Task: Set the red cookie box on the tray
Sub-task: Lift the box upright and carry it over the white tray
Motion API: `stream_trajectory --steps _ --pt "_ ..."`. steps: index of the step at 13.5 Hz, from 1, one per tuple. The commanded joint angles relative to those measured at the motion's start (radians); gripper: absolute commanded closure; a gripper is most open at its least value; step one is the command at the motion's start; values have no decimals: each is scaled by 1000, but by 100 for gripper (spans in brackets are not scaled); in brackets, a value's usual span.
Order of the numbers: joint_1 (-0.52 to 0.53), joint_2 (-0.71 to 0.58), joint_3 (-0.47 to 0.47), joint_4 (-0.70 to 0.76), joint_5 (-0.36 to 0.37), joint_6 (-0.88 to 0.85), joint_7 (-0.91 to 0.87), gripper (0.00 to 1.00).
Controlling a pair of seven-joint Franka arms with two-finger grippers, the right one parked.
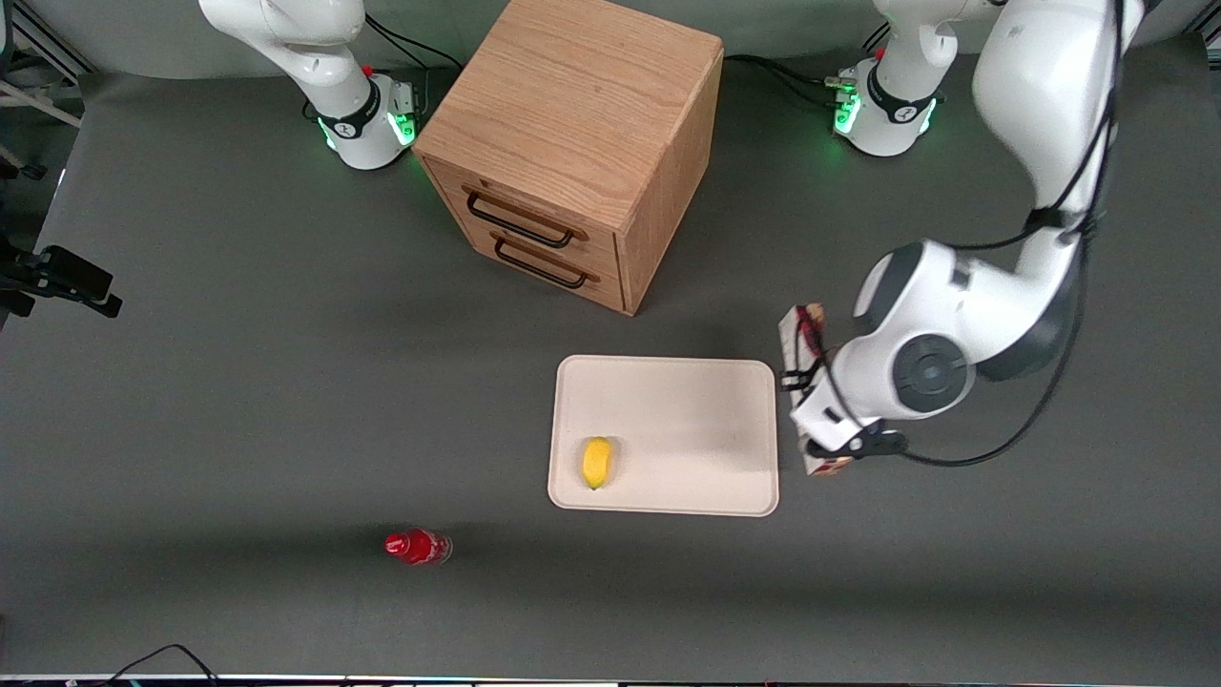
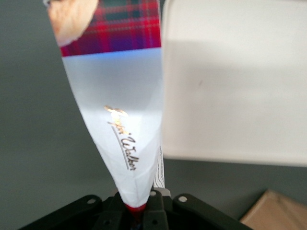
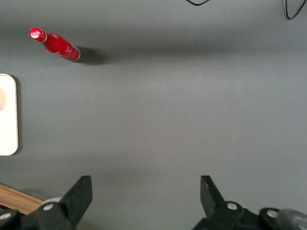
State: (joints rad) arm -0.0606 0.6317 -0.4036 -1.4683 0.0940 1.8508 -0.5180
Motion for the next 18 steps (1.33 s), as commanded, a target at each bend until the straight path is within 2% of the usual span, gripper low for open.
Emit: stream_trajectory --steps 1,4,14,15,16,18 --pt "1 80 -12 63 29 48 -39 100" --pt "-8 134 -12 62 33 113 -34 100" --pt "-62 187 -12 48 73 117 -39 100" --pt "-64 190 -12 48 75 117 -37 59" --pt "-62 192 -12 51 75 117 -31 1" --pt "-56 180 -6 57 76 99 -31 0"
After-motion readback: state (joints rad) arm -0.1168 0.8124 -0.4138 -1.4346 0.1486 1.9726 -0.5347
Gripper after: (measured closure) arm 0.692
